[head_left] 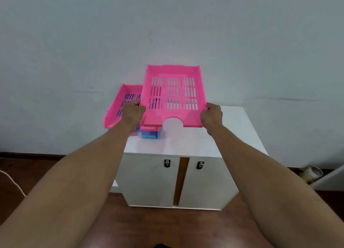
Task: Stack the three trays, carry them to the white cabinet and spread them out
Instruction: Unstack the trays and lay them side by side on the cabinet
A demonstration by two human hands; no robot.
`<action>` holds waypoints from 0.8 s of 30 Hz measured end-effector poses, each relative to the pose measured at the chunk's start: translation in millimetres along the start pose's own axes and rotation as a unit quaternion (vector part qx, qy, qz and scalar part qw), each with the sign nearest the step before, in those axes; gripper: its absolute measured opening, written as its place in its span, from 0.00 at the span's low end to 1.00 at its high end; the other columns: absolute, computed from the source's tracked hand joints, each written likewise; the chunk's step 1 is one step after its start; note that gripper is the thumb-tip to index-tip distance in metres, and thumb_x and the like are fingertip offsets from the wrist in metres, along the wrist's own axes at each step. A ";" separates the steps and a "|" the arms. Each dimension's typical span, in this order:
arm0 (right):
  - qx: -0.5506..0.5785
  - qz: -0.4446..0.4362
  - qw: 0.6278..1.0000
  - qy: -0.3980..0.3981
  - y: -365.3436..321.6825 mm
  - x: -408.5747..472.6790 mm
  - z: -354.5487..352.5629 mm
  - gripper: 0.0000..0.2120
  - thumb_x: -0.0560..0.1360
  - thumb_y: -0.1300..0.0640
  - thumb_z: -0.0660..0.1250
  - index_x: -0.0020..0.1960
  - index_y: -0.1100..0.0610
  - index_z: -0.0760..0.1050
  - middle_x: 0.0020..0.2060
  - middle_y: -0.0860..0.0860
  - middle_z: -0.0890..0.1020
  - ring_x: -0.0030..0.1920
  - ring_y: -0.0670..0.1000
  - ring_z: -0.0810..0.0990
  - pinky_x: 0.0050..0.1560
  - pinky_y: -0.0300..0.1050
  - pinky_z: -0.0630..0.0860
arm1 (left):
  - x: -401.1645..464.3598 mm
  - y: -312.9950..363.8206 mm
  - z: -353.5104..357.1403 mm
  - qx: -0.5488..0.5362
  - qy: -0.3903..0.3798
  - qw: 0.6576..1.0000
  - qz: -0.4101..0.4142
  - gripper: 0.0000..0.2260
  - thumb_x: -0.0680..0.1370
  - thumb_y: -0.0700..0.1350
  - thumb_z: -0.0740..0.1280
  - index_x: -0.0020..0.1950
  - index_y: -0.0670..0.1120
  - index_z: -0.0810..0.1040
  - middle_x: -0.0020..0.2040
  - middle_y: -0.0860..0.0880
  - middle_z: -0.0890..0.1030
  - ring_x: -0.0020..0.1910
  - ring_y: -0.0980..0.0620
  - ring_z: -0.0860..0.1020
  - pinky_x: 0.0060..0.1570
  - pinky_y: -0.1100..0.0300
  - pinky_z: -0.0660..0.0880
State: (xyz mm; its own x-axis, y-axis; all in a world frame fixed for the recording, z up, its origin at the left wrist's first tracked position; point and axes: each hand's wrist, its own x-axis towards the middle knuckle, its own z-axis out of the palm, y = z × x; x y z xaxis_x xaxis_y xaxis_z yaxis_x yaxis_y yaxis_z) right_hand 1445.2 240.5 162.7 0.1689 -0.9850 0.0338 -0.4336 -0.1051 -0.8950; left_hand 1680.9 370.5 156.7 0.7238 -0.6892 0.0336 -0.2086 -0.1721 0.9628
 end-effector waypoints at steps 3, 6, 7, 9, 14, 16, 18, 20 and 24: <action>0.006 -0.002 1.000 -0.008 21.6 -2.8 -40.7 0.16 0.71 0.71 0.52 0.42 0.62 0.78 0.32 0.51 0.74 0.30 0.52 0.69 0.32 0.40 0.65 | -34.1 9.7 33.6 0.008 -0.006 1.000 0.002 0.20 0.80 0.30 0.63 0.71 0.40 0.78 0.58 0.47 0.83 0.52 0.47 0.80 0.49 0.60 0.80; 0.004 0.001 1.000 -0.012 39.5 -8.7 -71.0 0.15 0.70 0.72 0.51 0.37 0.57 0.73 0.30 0.50 0.72 0.30 0.52 0.67 0.30 0.39 0.62 | -59.8 9.7 62.7 0.013 -0.016 1.000 -0.008 0.21 0.81 0.30 0.62 0.73 0.39 0.75 0.59 0.48 0.80 0.54 0.47 0.79 0.58 0.57 0.77; 0.001 0.005 1.000 -0.012 48.0 -12.2 -80.7 0.15 0.69 0.72 0.51 0.36 0.57 0.71 0.30 0.50 0.71 0.30 0.52 0.66 0.30 0.39 0.62 | -69.3 8.4 71.9 0.021 -0.019 0.999 -0.017 0.20 0.81 0.30 0.62 0.73 0.39 0.75 0.59 0.48 0.80 0.55 0.47 0.79 0.59 0.56 0.77; -0.007 0.016 1.000 -0.015 66.0 -19.2 -95.8 0.15 0.69 0.72 0.51 0.36 0.57 0.70 0.30 0.50 0.71 0.30 0.52 0.67 0.30 0.39 0.62 | -83.5 -1.7 87.6 0.028 -0.026 0.999 -0.036 0.20 0.81 0.31 0.62 0.73 0.39 0.75 0.61 0.47 0.81 0.58 0.45 0.80 0.62 0.52 0.78; -0.032 0.036 0.998 -0.028 102.0 -32.8 -118.3 0.14 0.70 0.71 0.52 0.35 0.57 0.69 0.29 0.51 0.71 0.29 0.52 0.66 0.29 0.39 0.61 | -108.3 -24.9 113.8 0.043 -0.027 0.997 -0.063 0.21 0.81 0.31 0.62 0.74 0.40 0.76 0.65 0.46 0.81 0.62 0.44 0.80 0.67 0.52 0.76; -0.030 0.044 0.998 -0.029 114.7 -37.0 -120.6 0.14 0.72 0.72 0.53 0.36 0.58 0.71 0.29 0.50 0.71 0.28 0.50 0.66 0.29 0.39 0.62 | -118.2 -30.5 121.6 0.047 -0.030 0.995 -0.078 0.20 0.81 0.31 0.61 0.72 0.41 0.77 0.61 0.47 0.81 0.58 0.46 0.79 0.62 0.57 0.76; -0.028 0.051 0.998 -0.036 126.8 -38.9 -119.9 0.15 0.73 0.71 0.53 0.38 0.58 0.74 0.30 0.51 0.73 0.28 0.49 0.69 0.28 0.38 0.64 | -125.4 -36.7 126.7 0.051 -0.025 0.994 -0.088 0.20 0.81 0.31 0.60 0.71 0.41 0.78 0.58 0.46 0.81 0.56 0.46 0.79 0.57 0.58 0.75; -0.030 0.064 0.996 -0.048 138.5 -40.1 -115.2 0.15 0.74 0.71 0.54 0.41 0.60 0.77 0.32 0.51 0.76 0.30 0.49 0.72 0.29 0.37 0.66 | -129.6 -47.0 128.6 0.054 -0.021 0.993 -0.107 0.20 0.80 0.31 0.60 0.70 0.41 0.79 0.57 0.47 0.80 0.56 0.44 0.79 0.55 0.57 0.76; -0.036 0.091 0.993 -0.061 162.0 -41.5 -100.2 0.16 0.73 0.70 0.53 0.47 0.66 0.80 0.35 0.54 0.77 0.32 0.53 0.73 0.32 0.41 0.70 | -131.9 -69.0 129.1 0.052 -0.014 0.988 -0.147 0.21 0.80 0.31 0.61 0.72 0.42 0.78 0.61 0.43 0.83 0.54 0.45 0.80 0.57 0.55 0.78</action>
State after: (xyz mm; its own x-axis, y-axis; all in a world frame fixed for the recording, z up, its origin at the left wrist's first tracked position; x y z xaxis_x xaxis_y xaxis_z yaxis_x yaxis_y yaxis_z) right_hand 1279.3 250.6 60.9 0.1852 -0.9654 -0.1834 -0.5288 0.0594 -0.8467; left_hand 1514.9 382.4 51.2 0.7447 -0.6180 -0.2520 -0.0602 -0.4382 0.8969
